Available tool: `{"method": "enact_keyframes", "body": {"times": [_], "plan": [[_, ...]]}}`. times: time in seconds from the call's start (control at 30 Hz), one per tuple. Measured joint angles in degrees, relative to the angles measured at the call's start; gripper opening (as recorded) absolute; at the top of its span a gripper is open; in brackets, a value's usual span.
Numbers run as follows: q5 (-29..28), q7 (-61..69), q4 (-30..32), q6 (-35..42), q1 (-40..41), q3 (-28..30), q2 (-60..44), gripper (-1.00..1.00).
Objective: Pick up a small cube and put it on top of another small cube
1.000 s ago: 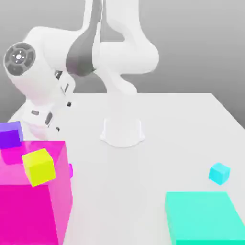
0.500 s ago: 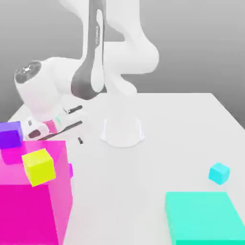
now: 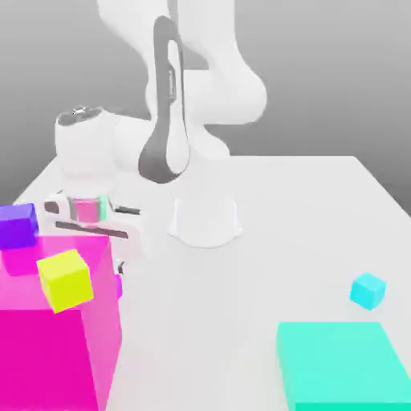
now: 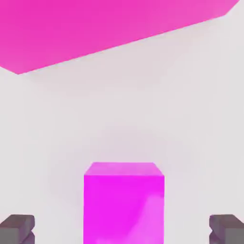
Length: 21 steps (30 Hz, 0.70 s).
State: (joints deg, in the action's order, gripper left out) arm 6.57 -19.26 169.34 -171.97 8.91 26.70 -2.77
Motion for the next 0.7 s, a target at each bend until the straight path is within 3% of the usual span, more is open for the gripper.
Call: {"method": "enact_keyframes", "body": {"times": [0.1,0.23,0.27,0.5,0.6,0.7], "plan": [[11.2,7.9,-1.2,-3.3,8.5,-11.3,-4.6,0.0],[16.0,12.1,-2.3,-8.1,21.7,-25.4,-10.2,0.0],[16.2,12.4,-2.5,-9.1,24.0,-27.6,-11.4,-1.0],[15.9,12.3,-2.5,-9.3,24.7,-28.2,-11.6,-1.0],[12.9,9.4,-1.9,-6.5,19.2,-22.3,-8.2,-1.0],[5.1,3.5,-0.8,-3.1,13.1,-14.2,-3.9,-1.0]]}}
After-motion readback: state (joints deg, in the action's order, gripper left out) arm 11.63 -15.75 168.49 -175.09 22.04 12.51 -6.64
